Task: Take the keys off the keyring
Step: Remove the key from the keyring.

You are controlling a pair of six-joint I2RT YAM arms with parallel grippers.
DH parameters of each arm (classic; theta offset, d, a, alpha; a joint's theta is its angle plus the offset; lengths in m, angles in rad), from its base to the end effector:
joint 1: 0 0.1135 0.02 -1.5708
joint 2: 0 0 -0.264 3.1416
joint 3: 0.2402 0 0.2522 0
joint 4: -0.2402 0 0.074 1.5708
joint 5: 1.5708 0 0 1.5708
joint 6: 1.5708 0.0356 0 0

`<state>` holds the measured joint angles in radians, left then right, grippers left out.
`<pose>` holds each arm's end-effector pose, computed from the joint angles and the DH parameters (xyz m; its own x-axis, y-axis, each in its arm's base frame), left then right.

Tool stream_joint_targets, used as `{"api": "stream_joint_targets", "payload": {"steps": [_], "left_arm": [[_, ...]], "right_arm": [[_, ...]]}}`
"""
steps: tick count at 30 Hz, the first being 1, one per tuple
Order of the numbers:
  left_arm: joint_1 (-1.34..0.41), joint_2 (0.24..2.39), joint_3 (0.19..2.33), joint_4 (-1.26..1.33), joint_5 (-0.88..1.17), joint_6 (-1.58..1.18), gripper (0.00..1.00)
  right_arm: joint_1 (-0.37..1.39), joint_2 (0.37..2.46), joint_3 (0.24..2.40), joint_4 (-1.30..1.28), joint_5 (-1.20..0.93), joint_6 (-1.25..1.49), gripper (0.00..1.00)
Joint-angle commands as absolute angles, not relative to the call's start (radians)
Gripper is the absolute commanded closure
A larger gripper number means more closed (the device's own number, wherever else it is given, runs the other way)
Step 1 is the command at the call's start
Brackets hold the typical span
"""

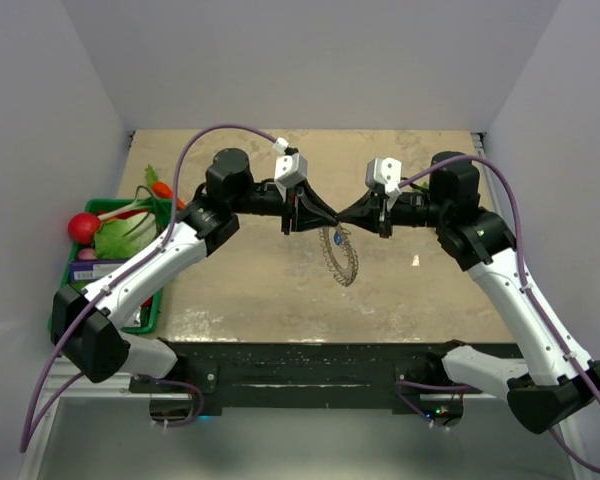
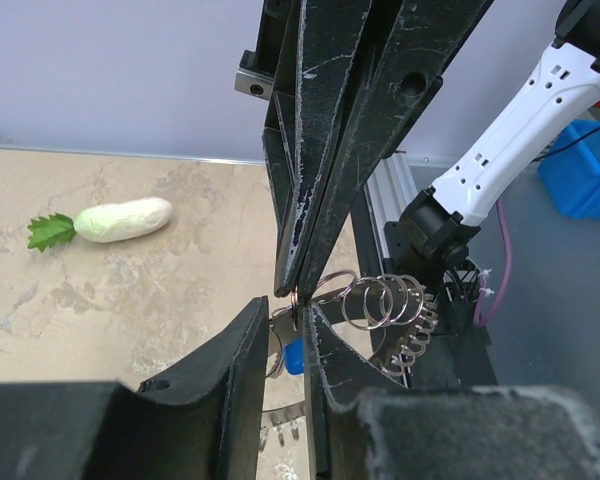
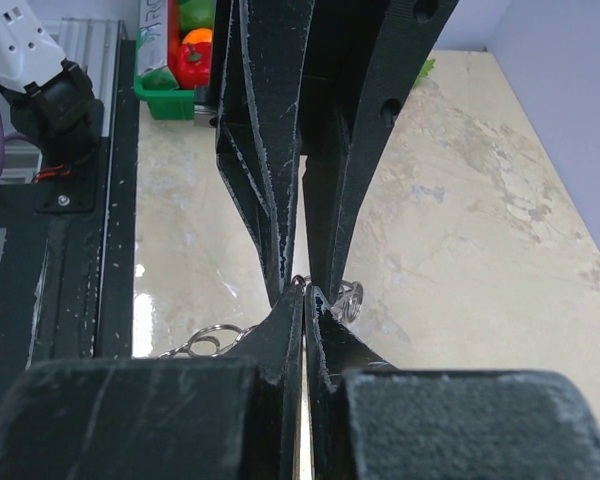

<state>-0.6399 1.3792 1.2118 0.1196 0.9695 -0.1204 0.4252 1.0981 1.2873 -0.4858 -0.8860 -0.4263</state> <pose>0.2354 -0.2118 0.3865 -0.1580 0.0329 -0.9869 0.9867 -0.0343 -0.1591 0.1903 0.1165 0.4253 0.1445 -0.2217 -0.9644 -0.9620 0.1966 -0.1893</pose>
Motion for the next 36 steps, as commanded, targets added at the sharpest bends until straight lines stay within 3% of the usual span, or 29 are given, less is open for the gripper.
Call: {"api": "stream_joint_targets", "payload": {"steps": [1, 5, 12, 15, 16, 17, 19, 21, 28, 36], "left_arm": [[-0.638, 1.390, 1.235, 0.137, 1.002, -0.138, 0.82], [-0.640, 1.390, 1.233, 0.137, 0.997, -0.137, 1.00], [-0.638, 1.371, 1.235, 0.117, 1.019, -0.097, 1.00], [-0.638, 1.359, 1.236, 0.088, 1.038, -0.051, 1.00], [-0.638, 1.355, 1.238, 0.066, 1.045, -0.032, 1.00], [-0.637, 1.347, 1.241, 0.051, 1.057, -0.011, 1.00], [-0.637, 1.344, 1.250, 0.002, 1.066, 0.084, 1.00], [-0.638, 1.339, 1.255, -0.049, 1.109, 0.173, 1.00], [-0.637, 1.336, 1.284, -0.178, 1.204, 0.336, 1.00], [-0.637, 1.336, 1.330, -0.251, 1.256, 0.432, 1.00]], "right_arm": [[0.420, 1.069, 1.298, -0.387, -0.911, -0.423, 1.00], [0.420, 1.065, 1.296, -0.385, -0.919, -0.420, 1.00], [0.422, 1.057, 1.316, -0.413, -0.913, -0.417, 0.99], [0.416, 1.048, 1.325, -0.428, -0.919, -0.413, 0.91], [0.413, 1.048, 1.344, -0.437, -0.925, -0.413, 0.77], [0.400, 1.045, 1.350, -0.446, -0.930, -0.413, 0.70], [0.390, 1.031, 1.365, -0.454, -0.927, -0.411, 0.59], [0.380, 1.022, 1.376, -0.462, -0.913, -0.410, 0.55], [0.368, 1.012, 1.310, -0.480, -0.864, -0.440, 0.53], [0.367, 1.002, 1.122, -0.557, -1.029, -0.603, 0.55]]}}
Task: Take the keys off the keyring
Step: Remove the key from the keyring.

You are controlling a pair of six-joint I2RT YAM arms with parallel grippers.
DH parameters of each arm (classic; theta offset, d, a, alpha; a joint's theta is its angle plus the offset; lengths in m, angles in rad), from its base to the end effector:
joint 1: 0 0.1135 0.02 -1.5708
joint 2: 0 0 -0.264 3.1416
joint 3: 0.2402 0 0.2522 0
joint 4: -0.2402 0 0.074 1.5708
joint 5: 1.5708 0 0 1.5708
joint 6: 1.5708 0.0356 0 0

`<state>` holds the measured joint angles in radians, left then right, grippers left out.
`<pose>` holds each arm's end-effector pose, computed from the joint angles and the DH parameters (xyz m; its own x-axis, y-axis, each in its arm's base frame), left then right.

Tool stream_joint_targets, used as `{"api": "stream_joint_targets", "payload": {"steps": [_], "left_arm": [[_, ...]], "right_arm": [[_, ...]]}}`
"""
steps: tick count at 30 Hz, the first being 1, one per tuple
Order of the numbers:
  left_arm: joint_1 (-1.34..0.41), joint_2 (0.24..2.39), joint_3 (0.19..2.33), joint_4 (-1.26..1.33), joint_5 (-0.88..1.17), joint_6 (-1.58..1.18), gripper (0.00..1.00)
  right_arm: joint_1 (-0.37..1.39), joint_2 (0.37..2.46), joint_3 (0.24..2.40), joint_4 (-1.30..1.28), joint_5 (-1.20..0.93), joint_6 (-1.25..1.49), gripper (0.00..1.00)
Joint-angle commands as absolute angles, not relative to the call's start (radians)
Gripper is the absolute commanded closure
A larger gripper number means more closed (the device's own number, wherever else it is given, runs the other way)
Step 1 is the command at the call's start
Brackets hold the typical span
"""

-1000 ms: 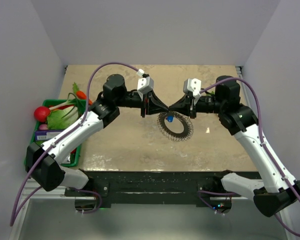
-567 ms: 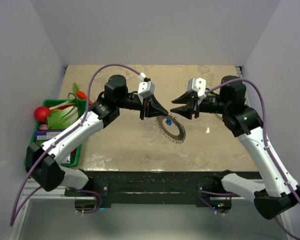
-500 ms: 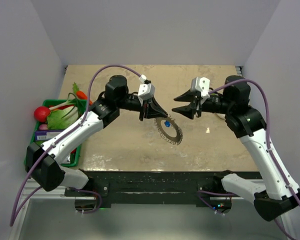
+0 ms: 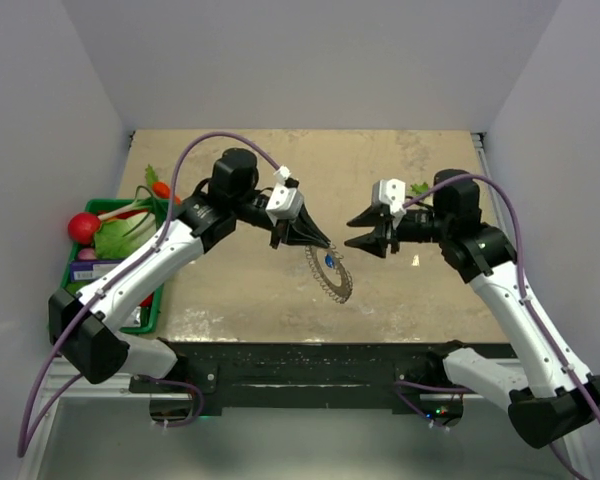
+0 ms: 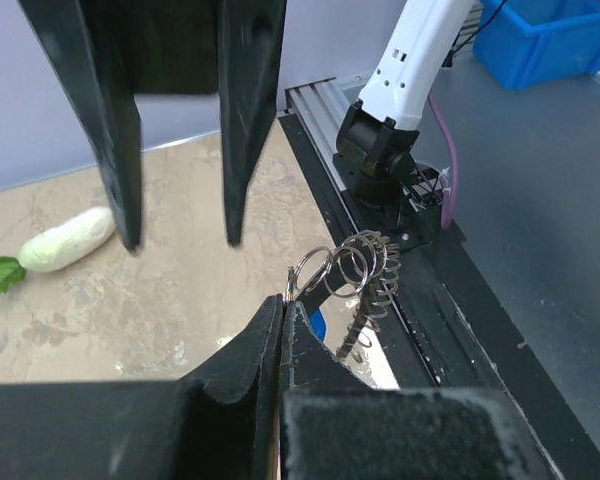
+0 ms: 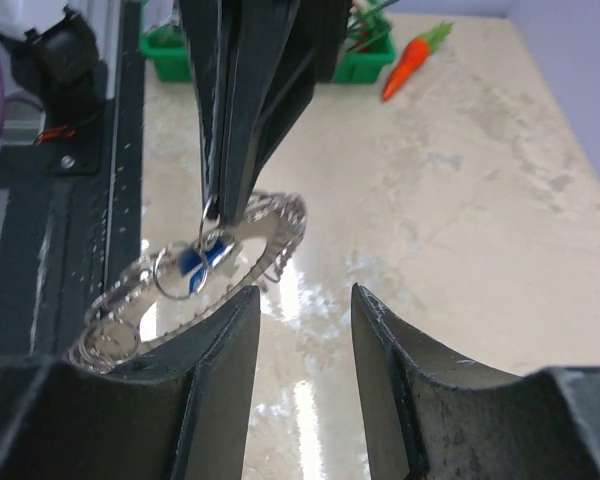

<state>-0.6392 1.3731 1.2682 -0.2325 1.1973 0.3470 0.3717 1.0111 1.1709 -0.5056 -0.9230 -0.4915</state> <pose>0.2211 -0.2056 0.3776 0.0640 0.1071 -0.9922 0.9581 -0.2847 0.0311 0.1779 0.0998 0.4031 0.1549 -0.2453 -0.9570 -0.9585 0.1974 -0.2057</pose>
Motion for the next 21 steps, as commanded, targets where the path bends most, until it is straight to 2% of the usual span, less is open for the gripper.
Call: {"api": "stream_joint_targets", "payload": {"steps": [1, 9, 14, 21], "left_arm": [[-0.637, 1.339, 1.339, -0.256, 1.255, 0.440, 1.00], [-0.640, 1.364, 1.396, -0.288, 1.197, 0.466, 1.00], [-0.638, 1.373, 1.396, -0.229, 1.143, 0.385, 1.00], [-0.638, 1.384, 1.378, -0.117, 1.080, 0.262, 1.00]], "right_arm": [[0.367, 0.999, 1.114, -0.561, -1.049, -0.612, 0.55], [0.377, 0.979, 1.092, -0.634, -1.170, -0.677, 0.49], [0.422, 0.953, 1.022, -0.353, -0.991, -0.406, 0.48], [0.425, 0.973, 1.011, -0.209, -0.894, -0.258, 0.49]]}}
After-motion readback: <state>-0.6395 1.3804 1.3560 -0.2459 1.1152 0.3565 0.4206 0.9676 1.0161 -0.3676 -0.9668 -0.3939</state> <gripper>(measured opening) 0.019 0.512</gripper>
